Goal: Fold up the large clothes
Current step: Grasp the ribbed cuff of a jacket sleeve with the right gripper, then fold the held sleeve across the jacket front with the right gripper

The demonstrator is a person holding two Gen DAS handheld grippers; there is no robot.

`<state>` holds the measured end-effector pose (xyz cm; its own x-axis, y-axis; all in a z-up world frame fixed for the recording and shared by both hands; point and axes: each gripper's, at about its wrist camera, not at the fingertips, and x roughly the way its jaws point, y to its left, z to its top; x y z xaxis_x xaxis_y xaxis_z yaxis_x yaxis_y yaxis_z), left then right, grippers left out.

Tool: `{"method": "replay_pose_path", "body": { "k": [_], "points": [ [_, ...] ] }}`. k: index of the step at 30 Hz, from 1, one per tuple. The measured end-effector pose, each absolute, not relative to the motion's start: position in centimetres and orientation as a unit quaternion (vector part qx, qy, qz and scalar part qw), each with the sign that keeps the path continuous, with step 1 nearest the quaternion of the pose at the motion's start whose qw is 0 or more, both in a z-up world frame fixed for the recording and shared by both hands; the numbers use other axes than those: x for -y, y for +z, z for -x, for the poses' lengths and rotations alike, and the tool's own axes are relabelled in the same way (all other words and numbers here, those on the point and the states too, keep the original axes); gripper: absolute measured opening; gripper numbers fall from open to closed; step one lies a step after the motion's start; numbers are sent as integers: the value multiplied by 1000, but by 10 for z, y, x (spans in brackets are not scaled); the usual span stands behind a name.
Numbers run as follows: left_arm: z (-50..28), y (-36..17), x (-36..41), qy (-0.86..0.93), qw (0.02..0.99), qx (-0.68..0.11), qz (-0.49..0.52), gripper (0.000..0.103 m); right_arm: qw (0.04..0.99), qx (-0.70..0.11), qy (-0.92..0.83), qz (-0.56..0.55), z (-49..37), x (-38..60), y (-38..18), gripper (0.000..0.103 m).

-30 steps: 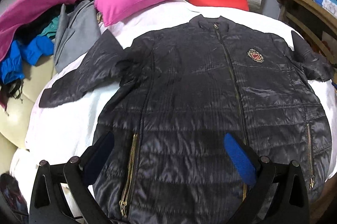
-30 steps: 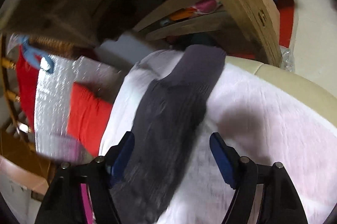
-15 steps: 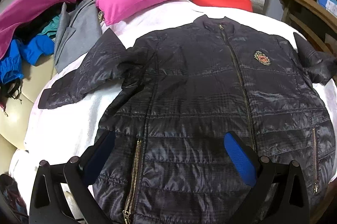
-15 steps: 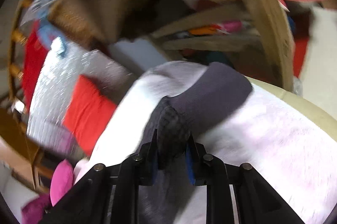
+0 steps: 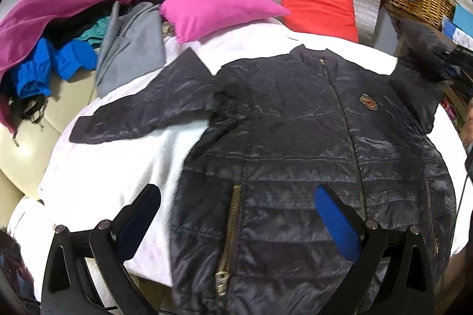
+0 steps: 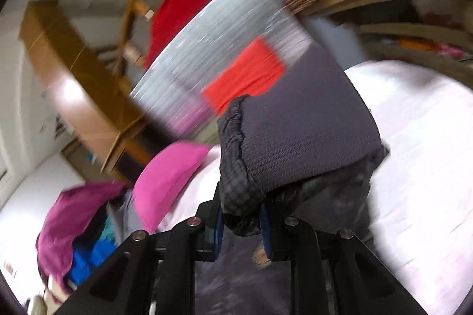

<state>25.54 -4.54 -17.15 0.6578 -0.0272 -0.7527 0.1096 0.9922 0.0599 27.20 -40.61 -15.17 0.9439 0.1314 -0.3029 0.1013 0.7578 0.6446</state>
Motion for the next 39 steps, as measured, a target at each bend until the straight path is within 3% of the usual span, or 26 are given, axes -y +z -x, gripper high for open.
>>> {"method": "replay_pose_path", "body": {
  "k": [10,14,17,18,19,21,29,36,39],
  "points": [
    [-229,-160,6,-19,917,-396,-42,103,905,-261,71,-329,-331,248,-200,22],
    [-225,-161,-2,-15,916,-399,-41,103,892,-295,76,-334,-337,228,-228,22],
    [-224,-161,-3,-16,916,-399,-40,103,880,-328,77,-335,-344,227,-248,28],
    [-224,-161,-2,-16,916,-399,-41,103,876,-335,82,-337,-346,229,-252,39],
    [-225,-161,-2,-17,916,-399,-43,103,868,-344,94,-345,-346,230,-256,66],
    [-228,-161,2,-20,914,-401,-46,103,857,-353,113,-357,-343,236,-258,89],
    [-262,-159,34,-80,901,-423,-43,103,864,-316,225,-320,-305,279,-218,89],
    [-327,-184,85,-127,873,-469,-28,103,915,-245,7,-321,-263,401,-210,88],
    [-355,-212,91,-114,853,-510,-15,103,906,-250,-58,-337,-260,443,-223,88]
  ]
}}
